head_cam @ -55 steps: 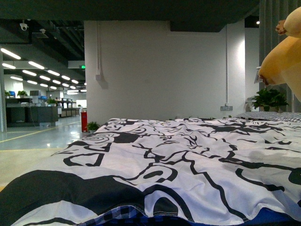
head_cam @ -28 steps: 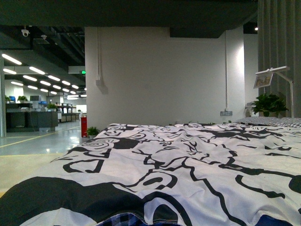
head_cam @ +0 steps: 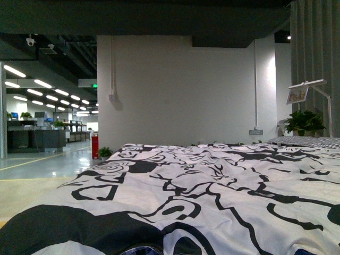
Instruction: Put away toys
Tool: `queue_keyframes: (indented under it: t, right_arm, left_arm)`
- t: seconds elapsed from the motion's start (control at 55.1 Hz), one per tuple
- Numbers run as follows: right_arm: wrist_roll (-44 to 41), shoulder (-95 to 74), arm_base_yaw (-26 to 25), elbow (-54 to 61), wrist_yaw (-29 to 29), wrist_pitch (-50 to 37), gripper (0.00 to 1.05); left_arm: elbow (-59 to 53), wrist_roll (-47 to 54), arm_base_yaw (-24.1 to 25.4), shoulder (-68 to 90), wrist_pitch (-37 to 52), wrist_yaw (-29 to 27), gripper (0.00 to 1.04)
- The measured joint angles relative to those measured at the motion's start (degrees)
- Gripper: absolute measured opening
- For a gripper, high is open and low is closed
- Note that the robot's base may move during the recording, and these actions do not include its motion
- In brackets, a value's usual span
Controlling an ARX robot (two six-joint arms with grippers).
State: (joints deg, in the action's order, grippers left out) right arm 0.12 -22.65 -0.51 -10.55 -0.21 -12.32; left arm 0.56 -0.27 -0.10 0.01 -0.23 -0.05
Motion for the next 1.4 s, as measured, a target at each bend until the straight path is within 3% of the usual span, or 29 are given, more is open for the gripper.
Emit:
queue_keyframes:
  t: [0.799,0.963,1.399]
  right_arm:
    - [0.0,11.5,0.3,7.6,0.3,3.2,0.07]
    - [0.0,21.1,0.3,9.7,0.3,12.0,0.07]
    - [0.1,22.1,0.4,9.7,0.0,12.6,0.07]
  left_arm:
    - [0.0,0.0,0.0,0.0,0.0,0.0,0.98]
    - [0.0,0.0,0.0,0.0,0.0,-0.1,0.98]
    - [0.0,0.0,0.0,0.0,0.0,0.0,0.98]
